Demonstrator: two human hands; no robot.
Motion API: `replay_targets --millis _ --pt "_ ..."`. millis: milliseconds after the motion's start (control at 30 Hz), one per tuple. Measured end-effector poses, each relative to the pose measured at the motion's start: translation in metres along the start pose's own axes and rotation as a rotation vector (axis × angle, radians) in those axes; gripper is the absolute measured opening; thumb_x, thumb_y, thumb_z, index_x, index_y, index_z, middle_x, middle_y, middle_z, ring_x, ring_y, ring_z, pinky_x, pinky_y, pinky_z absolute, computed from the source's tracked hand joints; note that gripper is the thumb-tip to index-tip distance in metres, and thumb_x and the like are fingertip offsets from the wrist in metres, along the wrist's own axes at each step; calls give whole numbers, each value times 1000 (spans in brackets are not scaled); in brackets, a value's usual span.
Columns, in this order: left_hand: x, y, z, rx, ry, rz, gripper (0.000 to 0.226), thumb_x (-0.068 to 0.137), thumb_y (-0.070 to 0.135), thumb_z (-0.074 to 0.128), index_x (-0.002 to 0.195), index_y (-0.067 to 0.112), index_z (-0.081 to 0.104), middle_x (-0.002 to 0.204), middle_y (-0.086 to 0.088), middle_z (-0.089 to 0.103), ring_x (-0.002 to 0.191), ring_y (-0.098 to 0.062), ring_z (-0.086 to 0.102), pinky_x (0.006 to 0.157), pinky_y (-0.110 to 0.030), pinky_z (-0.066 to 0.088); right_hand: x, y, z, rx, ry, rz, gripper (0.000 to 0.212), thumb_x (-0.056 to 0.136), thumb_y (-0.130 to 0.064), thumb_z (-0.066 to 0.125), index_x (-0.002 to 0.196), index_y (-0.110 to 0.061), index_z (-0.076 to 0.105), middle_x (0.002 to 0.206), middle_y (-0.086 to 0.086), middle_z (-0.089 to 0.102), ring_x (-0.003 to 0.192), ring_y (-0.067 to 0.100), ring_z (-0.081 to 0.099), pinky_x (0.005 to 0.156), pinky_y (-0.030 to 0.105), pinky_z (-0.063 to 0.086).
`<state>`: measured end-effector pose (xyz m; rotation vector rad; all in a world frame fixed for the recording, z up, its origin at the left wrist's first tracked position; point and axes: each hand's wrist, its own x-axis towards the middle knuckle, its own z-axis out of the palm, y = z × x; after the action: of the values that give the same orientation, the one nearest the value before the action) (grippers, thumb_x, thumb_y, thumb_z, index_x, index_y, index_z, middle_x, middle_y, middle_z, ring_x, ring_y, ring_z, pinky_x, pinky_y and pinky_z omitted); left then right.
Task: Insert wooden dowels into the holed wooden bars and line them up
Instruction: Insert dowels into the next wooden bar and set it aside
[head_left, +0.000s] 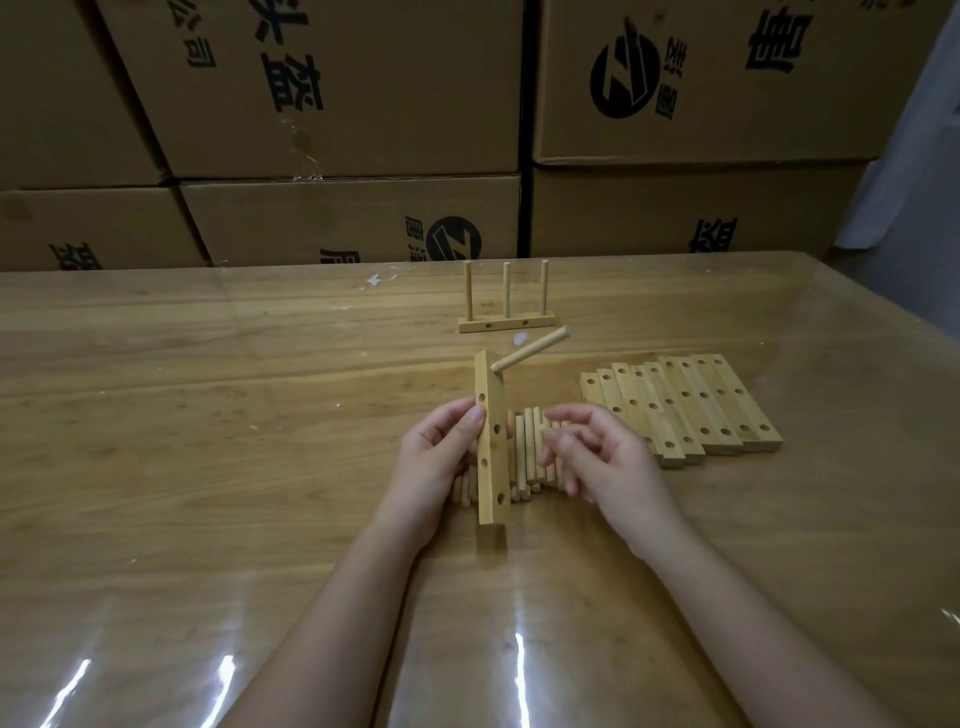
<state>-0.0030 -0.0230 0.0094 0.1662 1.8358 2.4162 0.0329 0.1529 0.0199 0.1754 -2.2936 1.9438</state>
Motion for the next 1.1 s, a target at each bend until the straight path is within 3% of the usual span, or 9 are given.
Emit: replay_targets --millis 67,133,267,367,467,600,800,900,1100 --pt "0 0 -1 6 -4 -1 36 76 29 66 108 14 68 100 -28 68 88 -32 63 87 -46 51 -4 1 7 -257 -10 -99 16 90 -18 57 103 -26 59 84 -11 67 73 1 61 64 22 52" --pt "1 0 -3 4 -38 1 36 76 26 66 109 12 68 92 -18 72 81 -23 68 76 -32 57 -8 3 11 -488 -41 -302 23 91 -13 55 112 -21 61 94 -12 62 85 3 59 75 26 51" --pt "2 0 -7 -25 -92 8 32 74 21 67 105 12 70 84 -5 74 74 -14 69 69 -23 55 -10 -3 8 -681 41 -454 32 95 -35 45 124 -30 58 108 -11 67 93 2 62 72 22 53" --pt "2 -1 -7 -19 -115 16 36 75 20 67 109 9 69 90 -6 74 78 -14 68 75 -24 55 -10 -4 7 -747 81 -458 36 98 -35 35 123 -26 59 113 -11 65 98 1 59 71 21 51" --pt "1 -1 -7 -23 -125 15 34 76 19 66 109 10 70 93 -7 74 79 -14 68 74 -24 55 -8 -3 8 -807 39 -463 31 97 -20 42 124 -16 58 102 -4 62 83 12 60 62 26 50" --pt "1 -1 -6 -23 -111 12 39 74 20 67 112 8 68 95 -8 73 80 -14 66 76 -25 55 -7 -5 4 -775 62 -478 31 91 -14 57 121 -19 63 81 0 53 68 15 51 52 29 44" --pt "1 -1 -5 9 -95 -2 52 71 22 71 119 5 64 105 -16 71 86 -21 65 88 -37 54 -4 -2 -1 -832 110 -516 32 88 -8 61 118 -18 64 84 1 53 79 15 50 68 29 40" --pt "2 -2 -5 -6 -94 -13 43 71 22 71 112 9 69 100 -14 73 85 -20 67 81 -31 56 -3 0 -1 -854 144 -556 30 86 -4 61 113 -14 65 89 1 57 83 18 52 74 31 42" --pt "3 -4 -7 17 -103 -18 42 71 23 74 111 9 70 103 -16 72 88 -25 65 87 -37 54 -3 -4 -7 -909 230 -617 19 87 -20 59 103 -24 70 91 -8 63 86 17 51 74 28 31"
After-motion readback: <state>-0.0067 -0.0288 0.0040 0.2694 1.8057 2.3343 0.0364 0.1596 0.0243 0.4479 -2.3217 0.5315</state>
